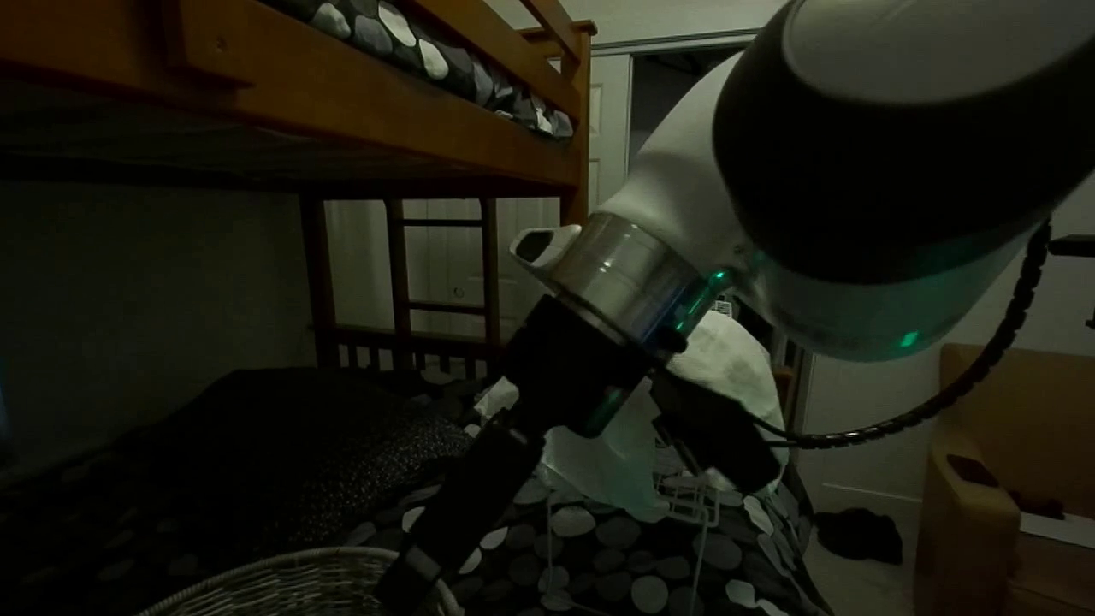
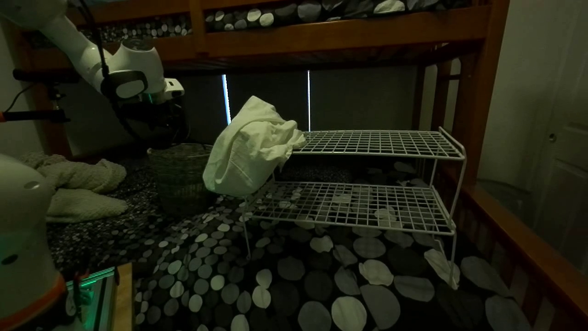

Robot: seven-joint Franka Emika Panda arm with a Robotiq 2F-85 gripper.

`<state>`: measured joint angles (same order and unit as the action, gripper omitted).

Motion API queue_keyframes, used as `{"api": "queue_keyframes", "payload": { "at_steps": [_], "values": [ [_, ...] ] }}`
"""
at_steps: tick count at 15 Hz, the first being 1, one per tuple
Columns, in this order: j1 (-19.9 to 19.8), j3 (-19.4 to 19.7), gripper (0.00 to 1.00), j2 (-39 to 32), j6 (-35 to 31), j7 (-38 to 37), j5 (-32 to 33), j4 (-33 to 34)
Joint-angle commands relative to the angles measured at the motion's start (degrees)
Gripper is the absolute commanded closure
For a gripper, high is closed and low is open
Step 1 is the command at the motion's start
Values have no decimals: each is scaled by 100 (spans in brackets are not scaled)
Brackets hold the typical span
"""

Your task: Take the hanger out of the basket

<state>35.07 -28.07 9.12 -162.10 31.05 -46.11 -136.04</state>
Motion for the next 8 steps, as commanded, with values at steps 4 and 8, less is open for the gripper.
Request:
{"api": "queue_keyframes", "payload": {
  "at_steps": [4, 8],
  "values": [
    [31, -135, 0, -2149, -853, 1038, 659, 1319],
    [36, -74, 15, -3028, -569, 1213, 1116, 2252]
  ]
}}
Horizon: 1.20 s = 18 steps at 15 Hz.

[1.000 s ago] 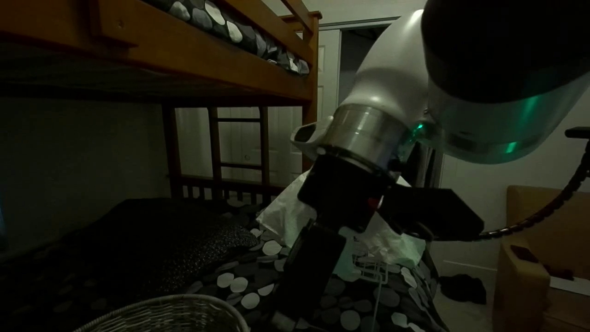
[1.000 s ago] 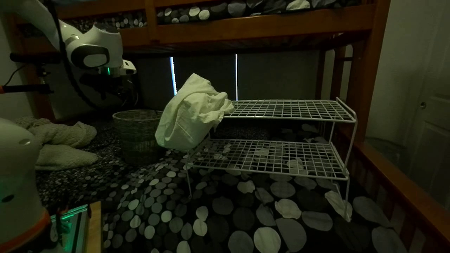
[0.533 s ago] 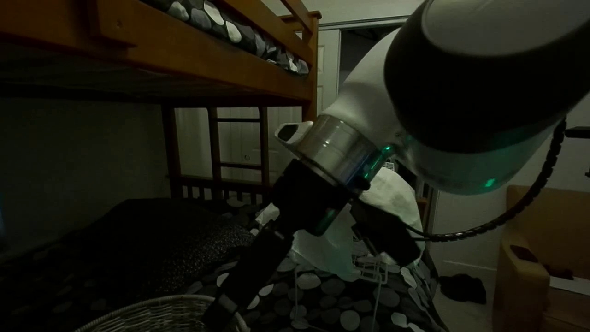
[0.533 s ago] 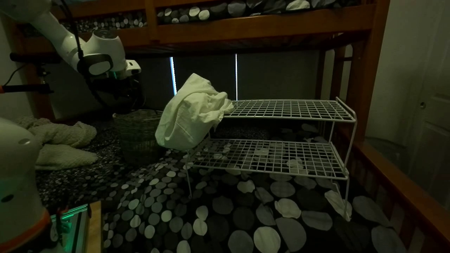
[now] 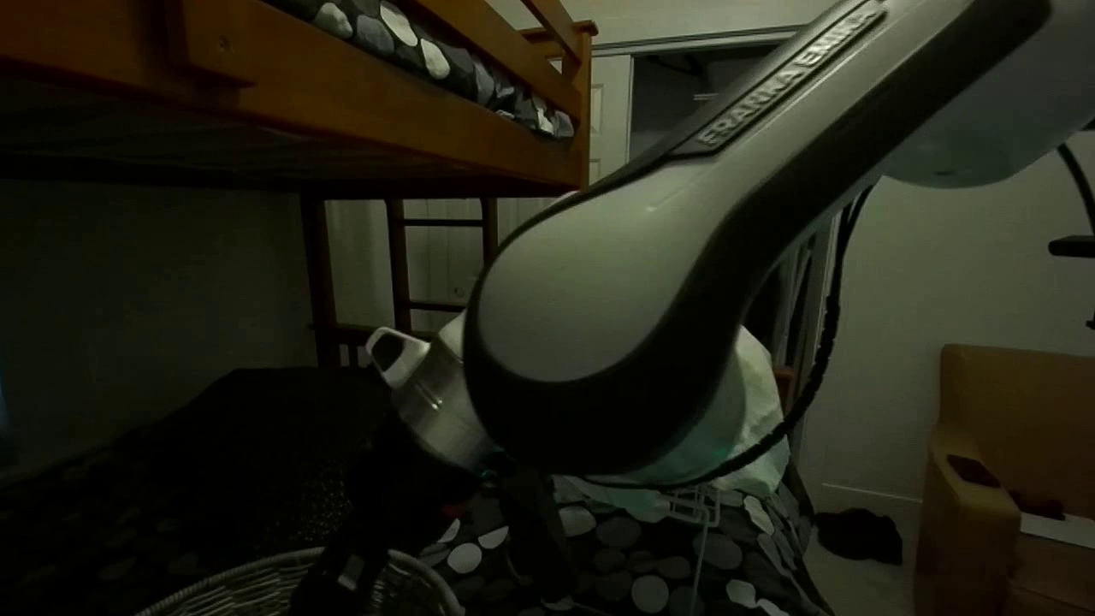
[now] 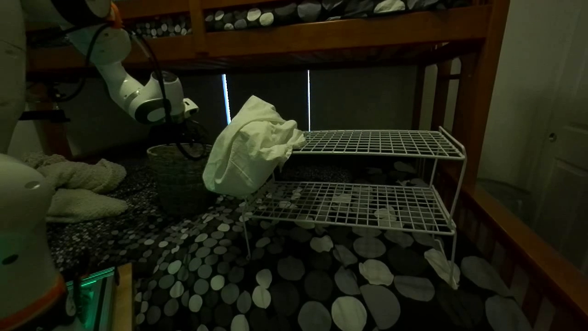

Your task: Take the hanger out of the basket

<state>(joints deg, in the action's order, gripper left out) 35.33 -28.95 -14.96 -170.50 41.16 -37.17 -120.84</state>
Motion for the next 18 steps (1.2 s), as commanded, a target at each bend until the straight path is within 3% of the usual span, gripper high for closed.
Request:
{"api": "queue_keyframes", "payload": {
  "at_steps": [1, 2, 4, 5, 8, 9, 12, 13, 17, 18],
  "values": [
    [12, -18, 17, -840, 240, 276, 260, 989],
    [100, 67, 25, -1003, 195, 266, 403, 1193],
    [176, 103, 21, -1335, 194, 269, 540, 1622],
    [264, 200, 24, -1492, 184, 226, 674, 1793],
    [541, 542, 22, -1820, 204, 76, 1016, 2183],
    [284, 321, 21, -1973, 77, -453, 1794, 2216],
    [317, 419, 22, -2281, 35, -1072, 2709, 2546],
    [300, 409, 28, -2366, 69, -1277, 2969, 2659],
    [342, 461, 35, -2665, 121, -1830, 3737, 3088],
    [348, 456, 46, -2734, 129, -1913, 3854, 3183]
  ]
}}
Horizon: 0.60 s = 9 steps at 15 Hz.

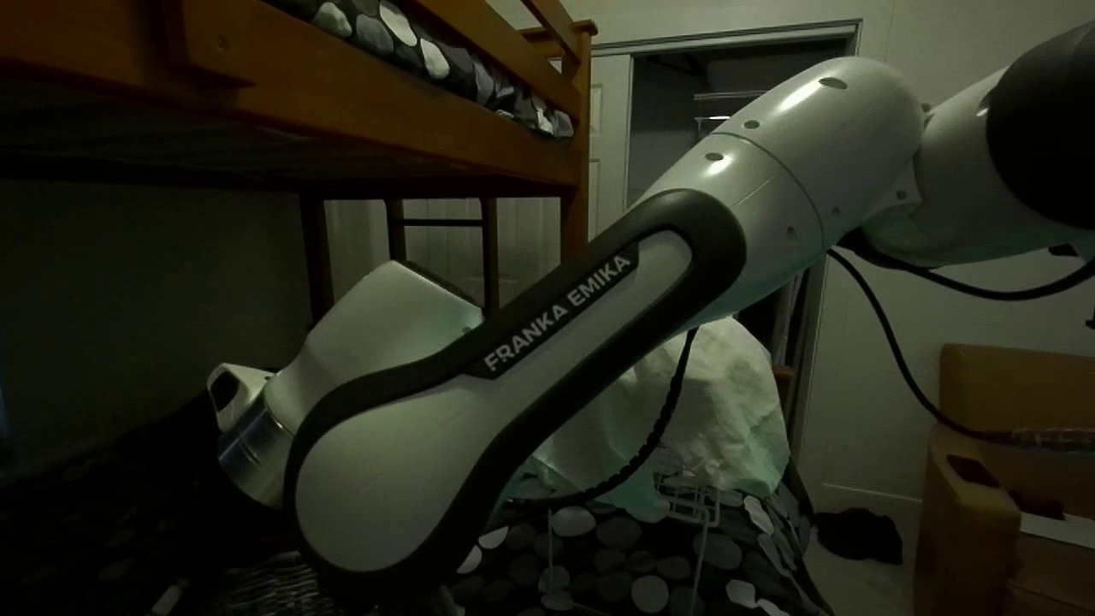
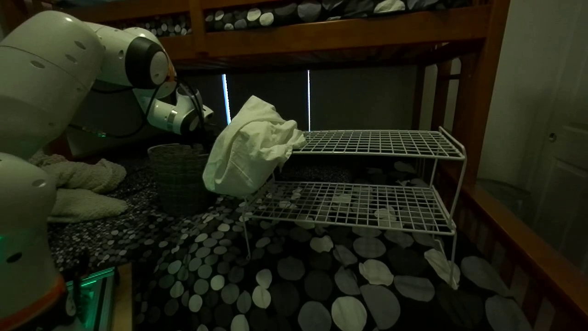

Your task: Take the hanger out of the basket

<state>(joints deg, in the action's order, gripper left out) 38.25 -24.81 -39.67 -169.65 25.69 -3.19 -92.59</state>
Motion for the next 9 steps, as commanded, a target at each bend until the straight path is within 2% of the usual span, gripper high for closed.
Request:
{"api": "queue_keyframes", "payload": {
  "at_steps": [1, 3, 4, 6, 9],
  "values": [
    [83, 64, 57, -318, 48, -437, 569, 443],
    [116, 90, 71, -427, 44, -535, 745, 583],
    [138, 114, 84, -456, 47, -587, 817, 628],
    [187, 162, 99, -520, 65, -652, 938, 718],
    [326, 343, 100, -547, 55, -781, 1111, 763]
  ]
}}
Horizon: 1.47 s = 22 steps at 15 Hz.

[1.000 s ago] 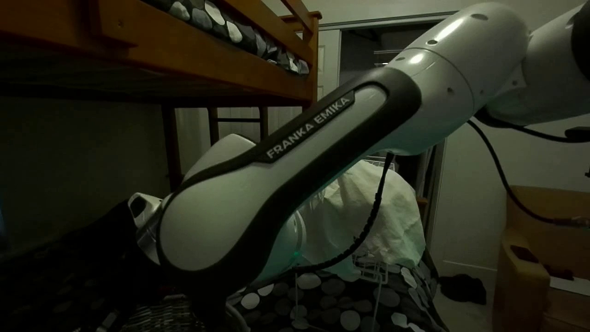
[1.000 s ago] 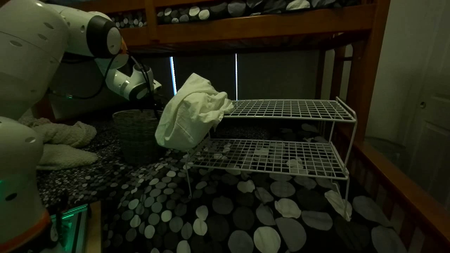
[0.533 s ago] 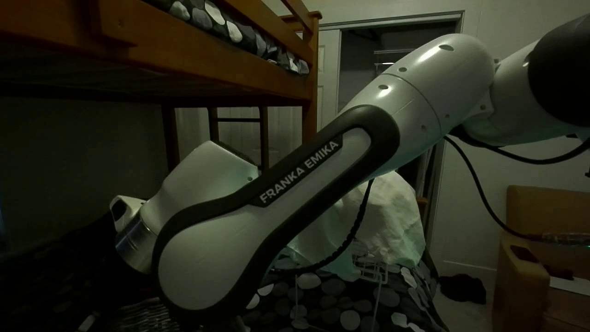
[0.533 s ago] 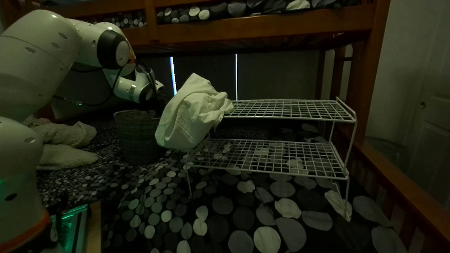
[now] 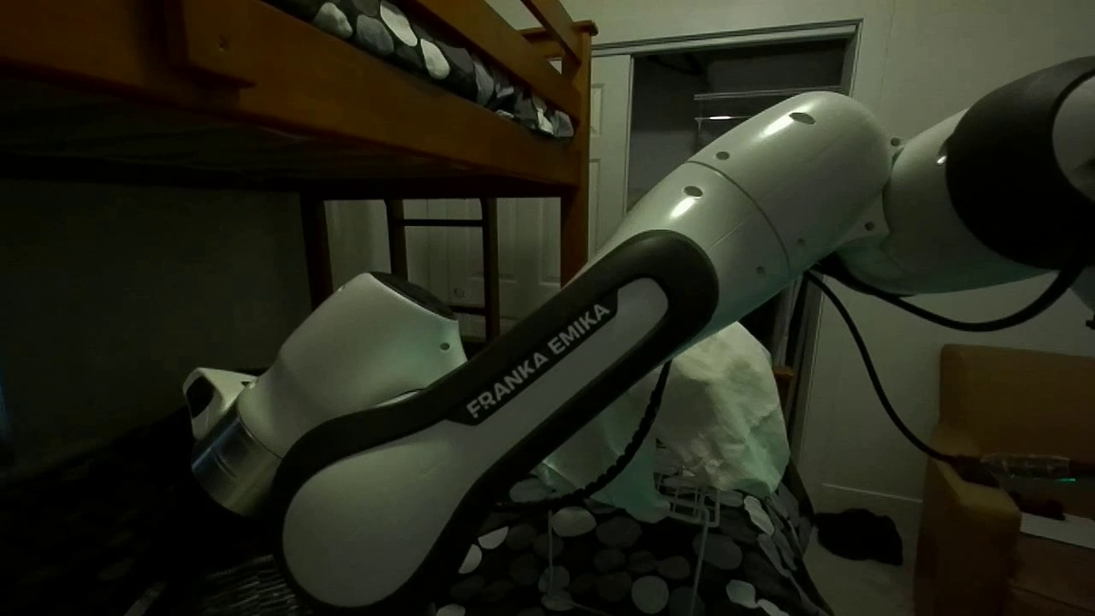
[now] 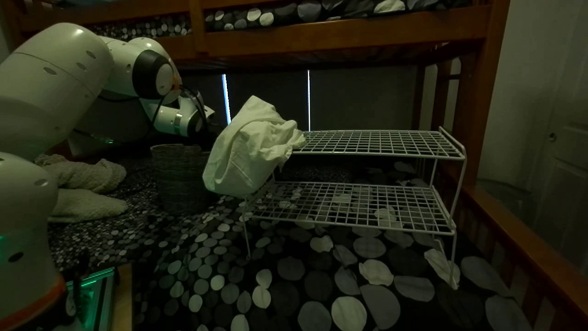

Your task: Take the hanger out of the basket

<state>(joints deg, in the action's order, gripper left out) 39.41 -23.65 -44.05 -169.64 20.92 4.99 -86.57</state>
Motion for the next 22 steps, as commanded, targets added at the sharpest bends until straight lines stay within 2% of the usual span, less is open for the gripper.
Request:
{"api": "queue_keyframes", "payload": {
  "at_steps": [1, 3, 5, 8, 11, 12, 15, 17, 18, 22],
  "values": [
    [260, 289, 98, -115, 39, -348, 344, 164],
    [376, 393, 99, -31, -45, -489, 404, 74],
    [280, 152, 98, 200, -187, -529, 310, -148],
    [135, -153, 98, 695, -792, -535, 282, -594],
    [115, -174, 98, 1074, -1155, -742, 282, -854],
    [107, -120, 98, 1222, -1248, -823, 284, -979],
    [294, 392, 98, 1911, -1669, -853, 204, -1618],
    [289, 591, 98, 2501, -1910, -567, 412, -2195],
    [157, 470, 98, 2766, -1878, -340, 562, -2444],
    [375, 745, 98, 3998, -1597, 39, 872, -3399]
  ]
}}
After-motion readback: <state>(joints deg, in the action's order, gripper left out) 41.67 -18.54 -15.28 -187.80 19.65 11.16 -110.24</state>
